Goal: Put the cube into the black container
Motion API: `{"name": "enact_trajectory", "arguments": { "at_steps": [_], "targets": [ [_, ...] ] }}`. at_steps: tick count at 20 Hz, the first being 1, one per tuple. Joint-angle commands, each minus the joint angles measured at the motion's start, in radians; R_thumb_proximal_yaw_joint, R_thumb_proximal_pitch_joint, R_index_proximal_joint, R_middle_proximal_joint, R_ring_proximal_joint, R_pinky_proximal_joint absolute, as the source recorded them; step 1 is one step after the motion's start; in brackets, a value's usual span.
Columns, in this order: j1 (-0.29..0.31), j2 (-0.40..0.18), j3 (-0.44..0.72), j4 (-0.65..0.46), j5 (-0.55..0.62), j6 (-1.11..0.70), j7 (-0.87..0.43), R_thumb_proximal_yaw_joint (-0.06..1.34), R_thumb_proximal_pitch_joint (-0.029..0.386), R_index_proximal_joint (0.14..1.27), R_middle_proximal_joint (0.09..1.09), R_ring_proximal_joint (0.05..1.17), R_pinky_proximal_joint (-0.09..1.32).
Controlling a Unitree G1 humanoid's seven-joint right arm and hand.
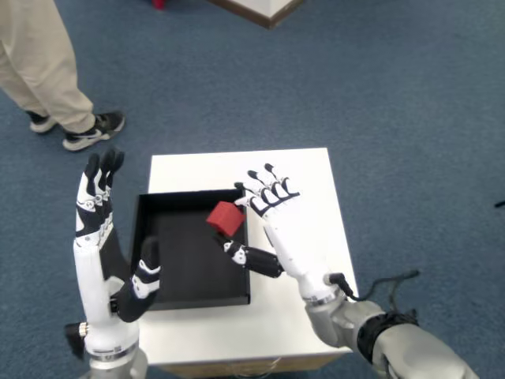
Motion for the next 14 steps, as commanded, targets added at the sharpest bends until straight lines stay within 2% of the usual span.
{"name": "enact_trajectory", "arguments": {
  "at_steps": [1,5,10,14],
  "targets": [
    [-0.062,-0.013,-0.013,-0.049,-0.013,-0.026,-0.064,1.23,0.169,1.07,0.45,0.33,0.19],
    [-0.081,-0.016,-0.038,-0.142,-0.042,0.008,-0.063,1.23,0.17,1.07,0.45,0.32,0.17],
    [-0.095,-0.009,-0.056,-0.166,-0.047,0.057,-0.008,1.23,0.171,1.07,0.45,0.32,0.17],
    [-0.107,-0.007,-0.068,-0.185,-0.041,0.105,0.086,1.23,0.171,1.07,0.45,0.32,0.17]
  ]
}}
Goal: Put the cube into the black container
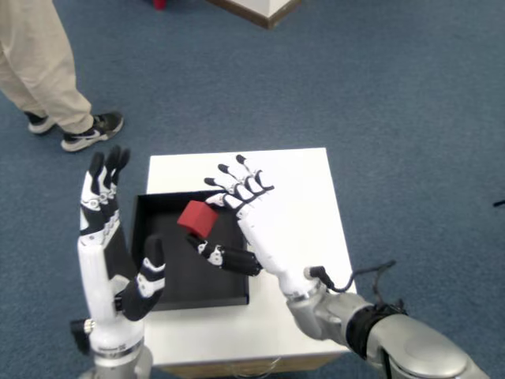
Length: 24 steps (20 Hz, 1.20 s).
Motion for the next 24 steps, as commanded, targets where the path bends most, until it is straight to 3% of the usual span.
{"name": "enact_trajectory", "arguments": {
  "at_steps": [1,10,24],
  "targets": [
    [-0.064,0.0,-0.044,-0.028,0.013,0.031,0.033,1.23,0.17,1.08,0.45,0.32,0.18],
    [-0.06,0.013,-0.069,0.008,0.039,0.111,0.27,1.22,0.164,1.08,0.47,0.35,0.24],
    [-0.02,0.025,-0.05,0.047,0.033,0.209,0.482,1.2,0.169,1.06,0.46,0.35,0.26]
  ]
}}
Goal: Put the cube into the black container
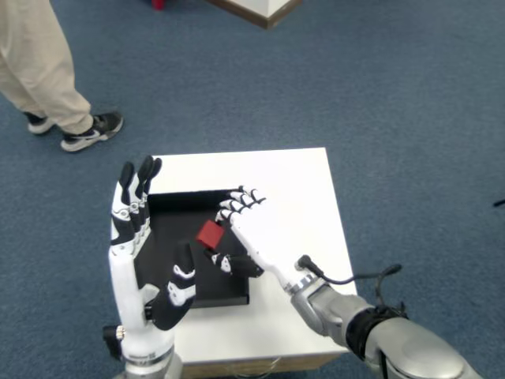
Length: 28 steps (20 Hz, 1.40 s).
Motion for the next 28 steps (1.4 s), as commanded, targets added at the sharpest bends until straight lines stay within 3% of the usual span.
{"name": "enact_trajectory", "arguments": {
  "at_steps": [1,10,11,12,13,16,26,28],
  "targets": [
    [-0.035,0.003,-0.014,-0.023,-0.007,0.02,0.014,1.2,0.169,1.06,0.46,0.35,0.26],
    [-0.013,0.009,-0.003,-0.074,-0.03,0.048,0.035,1.18,0.167,1.04,0.45,0.34,0.26],
    [-0.011,0.01,-0.002,-0.075,-0.032,0.047,0.036,1.08,0.161,0.93,0.45,0.34,0.26],
    [-0.01,0.01,-0.002,-0.077,-0.034,0.046,0.041,0.83,0.135,0.76,0.44,0.34,0.26],
    [-0.009,0.01,-0.001,-0.078,-0.038,0.049,0.05,0.67,0.109,0.65,0.43,0.33,0.26],
    [-0.008,0.011,0.0,-0.085,-0.059,0.081,0.059,0.55,0.087,0.59,0.39,0.31,0.25],
    [-0.017,0.006,-0.008,-0.113,-0.074,0.132,0.061,0.48,0.075,0.59,0.33,0.28,0.2],
    [-0.02,0.0,-0.017,-0.112,-0.045,0.125,0.041,0.48,0.073,0.54,0.33,0.28,0.2]
  ]
}}
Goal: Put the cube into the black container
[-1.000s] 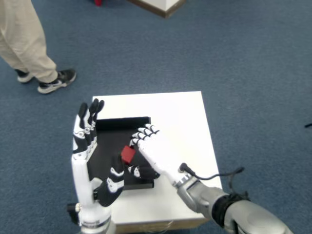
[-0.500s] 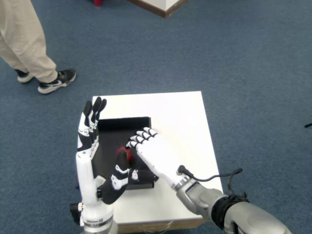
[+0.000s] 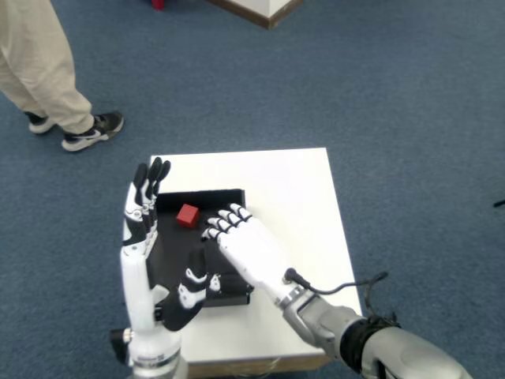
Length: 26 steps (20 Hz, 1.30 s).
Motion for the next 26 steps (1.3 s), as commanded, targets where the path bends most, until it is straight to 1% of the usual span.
{"name": "enact_trajectory", "arguments": {
  "at_steps": [1,3,7,9,10,11,12,13,14,15,16,17,18,20,22,26],
  "targets": [
    [-0.046,-0.013,-0.053,-0.022,0.074,-0.037,-0.069,0.48,0.069,0.52,0.34,0.29,0.21],
    [-0.016,-0.025,-0.127,-0.016,0.186,-0.193,-0.137,0.5,0.07,0.53,0.35,0.3,0.24],
    [0.006,-0.033,-0.174,0.043,0.273,-0.422,-0.186,0.53,0.088,0.53,0.37,0.32,0.26],
    [0.042,-0.066,-0.244,0.048,0.356,-0.627,-0.202,0.53,0.097,0.53,0.39,0.34,0.3],
    [0.059,-0.077,-0.263,0.048,0.383,-0.685,-0.196,0.53,0.103,0.53,0.4,0.35,0.31],
    [0.097,-0.101,-0.298,0.066,0.443,-0.782,-0.165,0.48,0.138,0.52,0.4,0.35,0.32],
    [0.124,-0.118,-0.322,0.092,0.489,-0.844,-0.129,0.45,0.189,0.51,0.4,0.35,0.32],
    [0.137,-0.128,-0.337,0.104,0.516,-0.891,-0.107,0.43,0.233,0.49,0.39,0.36,0.32],
    [0.155,-0.143,-0.354,0.097,0.537,-0.982,-0.099,0.39,0.273,0.45,0.39,0.36,0.32],
    [0.165,-0.159,-0.361,0.078,0.537,-1.053,-0.106,0.36,0.28,0.42,0.39,0.36,0.32],
    [0.179,-0.178,-0.368,0.049,0.534,-1.13,-0.117,0.29,0.271,0.4,0.36,0.36,0.32],
    [0.202,-0.194,-0.373,0.02,0.538,-1.198,-0.123,0.2,0.25,0.38,0.35,0.35,0.3],
    [0.231,-0.209,-0.375,0.013,0.556,-1.238,-0.122,0.13,0.233,0.37,0.33,0.35,0.28],
    [0.289,-0.223,-0.373,0.079,0.621,-1.238,-0.097,0.09,0.22,0.35,0.32,0.34,0.26],
    [0.316,-0.214,-0.379,0.113,0.675,-1.253,-0.068,0.08,0.219,0.33,0.3,0.32,0.25],
    [0.331,-0.212,-0.39,0.126,0.712,-1.339,-0.044,0.06,0.229,0.31,0.29,0.33,0.25]
  ]
}}
